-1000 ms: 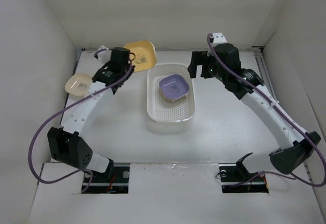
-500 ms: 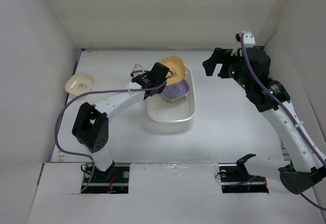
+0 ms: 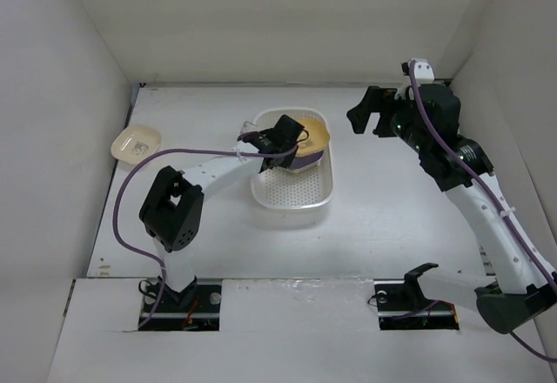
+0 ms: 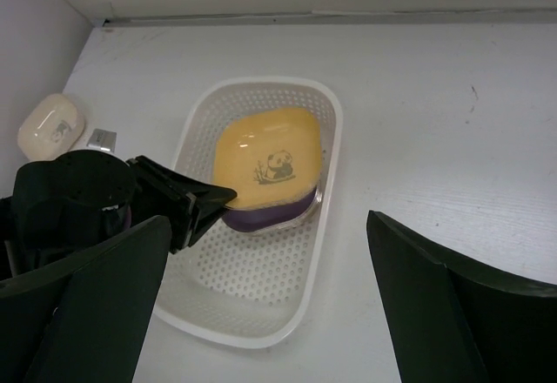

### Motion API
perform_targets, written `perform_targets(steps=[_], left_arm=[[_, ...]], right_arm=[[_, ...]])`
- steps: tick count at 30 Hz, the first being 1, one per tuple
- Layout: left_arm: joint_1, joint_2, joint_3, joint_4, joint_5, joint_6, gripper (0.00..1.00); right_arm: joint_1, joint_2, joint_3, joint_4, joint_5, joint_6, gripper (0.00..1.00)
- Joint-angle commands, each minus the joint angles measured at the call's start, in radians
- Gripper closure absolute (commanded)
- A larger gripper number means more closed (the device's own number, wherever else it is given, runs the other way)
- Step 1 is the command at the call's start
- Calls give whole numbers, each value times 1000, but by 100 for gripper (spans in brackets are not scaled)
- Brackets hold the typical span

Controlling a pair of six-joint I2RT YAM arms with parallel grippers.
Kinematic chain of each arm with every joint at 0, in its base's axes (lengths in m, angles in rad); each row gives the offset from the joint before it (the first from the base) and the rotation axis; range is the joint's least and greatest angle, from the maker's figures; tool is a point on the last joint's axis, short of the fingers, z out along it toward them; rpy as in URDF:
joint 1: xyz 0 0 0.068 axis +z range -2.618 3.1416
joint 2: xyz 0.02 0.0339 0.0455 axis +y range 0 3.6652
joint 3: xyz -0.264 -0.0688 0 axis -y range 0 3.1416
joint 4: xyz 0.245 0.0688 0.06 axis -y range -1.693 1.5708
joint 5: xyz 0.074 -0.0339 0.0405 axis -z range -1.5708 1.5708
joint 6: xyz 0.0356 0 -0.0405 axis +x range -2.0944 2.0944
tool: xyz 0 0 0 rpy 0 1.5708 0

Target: Place the plates into the plastic bin on the countertop

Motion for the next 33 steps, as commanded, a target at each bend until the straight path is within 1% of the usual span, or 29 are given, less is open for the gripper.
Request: perform_targets(steps=[1,2,3,8,9,12,13,14,16,17,18,20,22,24,25,27,28,29,30,31,32,33], left_arm=[[-12,-3,62,-47,-59,-114,88],[-12,-14,53,-47,-69,-114,96],[-12,-28,37,-47,-70,-123,97],[-21,-78,-4,-38,-70,-136,79],[-21,-89,-4,-38,-91,-123,76],[-33,-135,-26,-67,-123,-140,76],[-33,-144,-35,-57,-123,-140,75],[-33,-154,-47,-56,-134,-154,71],[-33,-166,-47,-56,-134,-154,51],[-33,-175,-47,-56,-134,-140,31],[-33,-175,-47,-56,-134,-126,26],[-33,-187,-35,-56,-134,-114,22],[-42,-223,-17,-82,-158,-91,12],[-42,-247,12,-96,-235,-42,0],[-30,-264,13,-110,-261,19,0],[31,-273,28,-119,-277,117,0],[122,-284,39,-135,-257,168,0],[170,-284,52,-144,-257,217,0],[218,-284,52,-153,-246,339,0],[265,-284,66,-153,-246,399,0],[365,-284,75,-153,-228,461,0],[416,-284,75,-70,-200,560,0]], right_arm=[[-15,-38,-1,63,-16,5,0],[-15,-47,-2,63,-25,5,0],[-15,-47,-2,63,-25,5,0],[-15,-47,-2,63,-34,5,0],[-15,-47,-2,63,-34,5,0],[-15,-47,-11,72,-34,5,0],[-15,-47,-11,72,-46,5,0],[-15,-47,-11,72,-46,5,0],[-15,-47,-11,72,-46,5,0],[-15,-47,-11,72,-46,5,0],[-15,-47,-11,72,-46,5,0],[-15,-47,-2,72,-46,5,0],[-15,-38,-2,72,-46,5,0],[-15,-38,-2,72,-55,5,0],[-15,-29,-2,72,-55,5,0],[-15,-19,-2,61,-66,-4,0],[-15,-19,-2,61,-66,-4,0],[-15,-19,-2,61,-66,-4,0],[-6,-19,-2,61,-75,-4,0],[-6,-19,-2,72,-85,-4,0],[-6,-19,-14,72,-85,-4,0],[5,-30,-14,81,-85,-4,0]])
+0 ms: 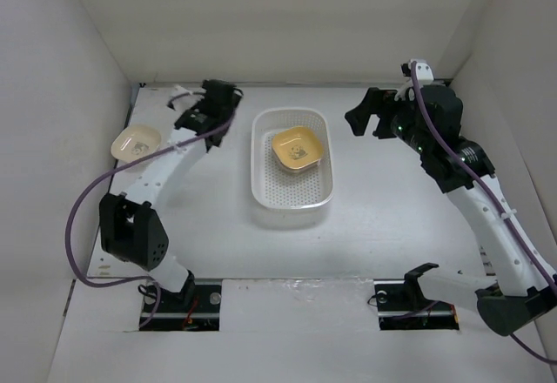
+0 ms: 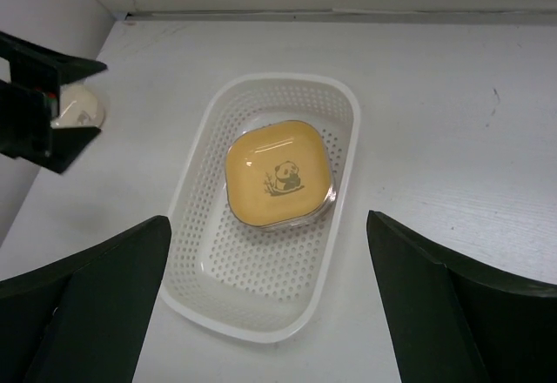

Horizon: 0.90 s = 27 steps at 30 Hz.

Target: Place the plates into the plastic bin on the countertop

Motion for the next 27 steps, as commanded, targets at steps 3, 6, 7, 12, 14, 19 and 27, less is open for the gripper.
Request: perform_targets(steps=[3,6,7,12,14,19,27], left_arm=[[335,-10,50,125,164,562,0],[470,129,170,68,387,731,0],[485,166,208,37,387,751,0],[539,354,334,-51,228,777,0],[587,388,325,-51,228,777,0],[668,435,245,4,304,771,0],[680,465,234,61,323,793,0]], right_arm=[[20,-14,-12,92,-59,-6,0],[29,-14,-21,103,-106,-15,0],[38,-14,-22,117,-106,-15,0],[59,-14,-41,128,-120,-15,0],[72,-23,-41,119,-120,-24,0],[102,-34,-51,128,-120,-24,0],[122,-34,-51,137,-120,-24,0]])
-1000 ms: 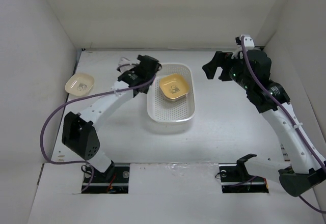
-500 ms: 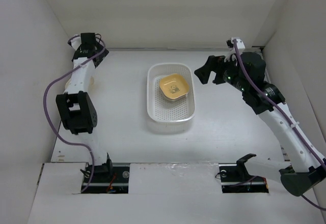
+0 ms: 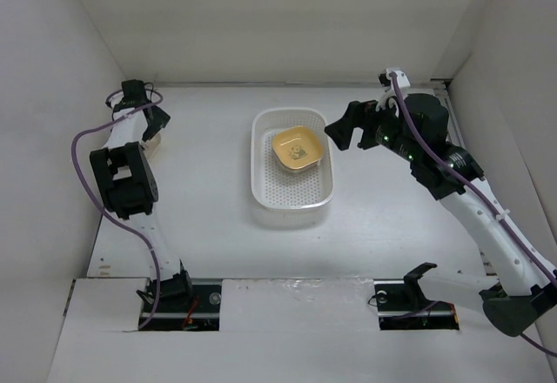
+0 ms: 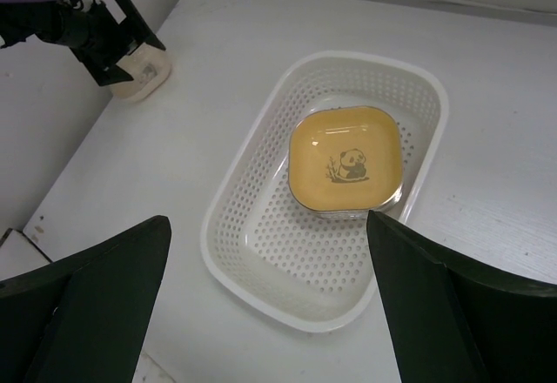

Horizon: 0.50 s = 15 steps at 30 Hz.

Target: Place the plates into the plastic bin on the countertop

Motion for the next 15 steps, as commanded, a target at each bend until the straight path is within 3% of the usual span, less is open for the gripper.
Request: perform_targets(steps=[1,9,11,12,14,15], left_arm=[[-17,4,18,22,20,27,0],[-17,107,30,23,28,27,12],[-17,127,40,14,16,15,21],[-17,142,40,14,16,6,38],[-17,151,40,0,16,-5,63],[-17,151,40,-12,32,-16,82]], right_arm=[[14,-22,11,61,-10,-14,0],[14,-22,20,52,10,-14,0],[14,-22,20,52,19,-14,0],[14,-22,20,52,19,-14,0],[14,-13,20,52,19,-14,0],[14,-13,31,52,19,-14,0]])
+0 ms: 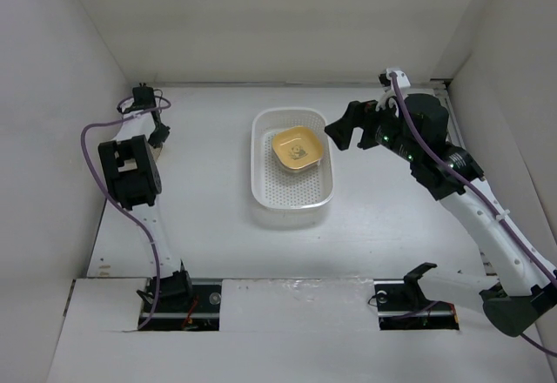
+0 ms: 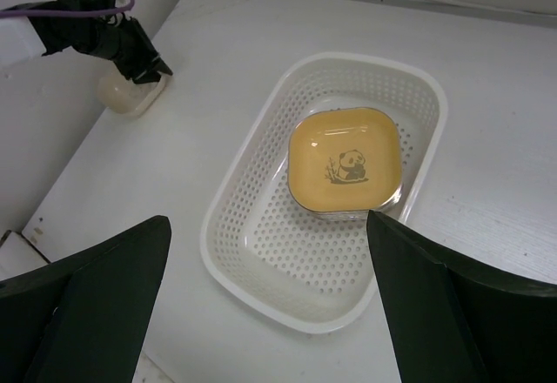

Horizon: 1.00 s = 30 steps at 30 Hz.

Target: Place the plates into the plastic bin on the countertop

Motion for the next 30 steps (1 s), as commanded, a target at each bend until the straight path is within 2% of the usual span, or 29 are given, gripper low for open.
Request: perform_targets(steps=[1,4,11,15,17,18,22,23,25,26,30], left_arm=[[3,20,10,-35,47,-21,90],[-45,-43,-13,-15,76,-12,100],[-138,-207,-70,28,217,11,100],[-268,-343,-46,13,138,11,100],[-373,-388,25,-43,92,20,100],[-411,-397,56,-61,25,20,100],[-578,-359,241,-159,-40,33,100],[-639,-304,343,-182,-40,45,100],[-702,-235,451,-248,-40,69,100],[-733,-162,558,-271,-51,91,100],[-841,-25,711,-351,-27,108,100]], right_arm=[[10,-13,31,50,23,-13,0],[10,-13,40,50,46,-13,0],[-11,-25,49,30,75,-13,0],[-22,-46,49,21,153,-13,0],[-33,-66,49,21,179,-2,0],[-45,-66,49,21,179,8,0],[-69,-77,40,21,213,17,0],[-70,-77,40,10,213,17,0],[-88,-86,49,1,225,17,0],[-88,-86,58,1,225,17,0],[-97,-106,94,-31,225,27,0]])
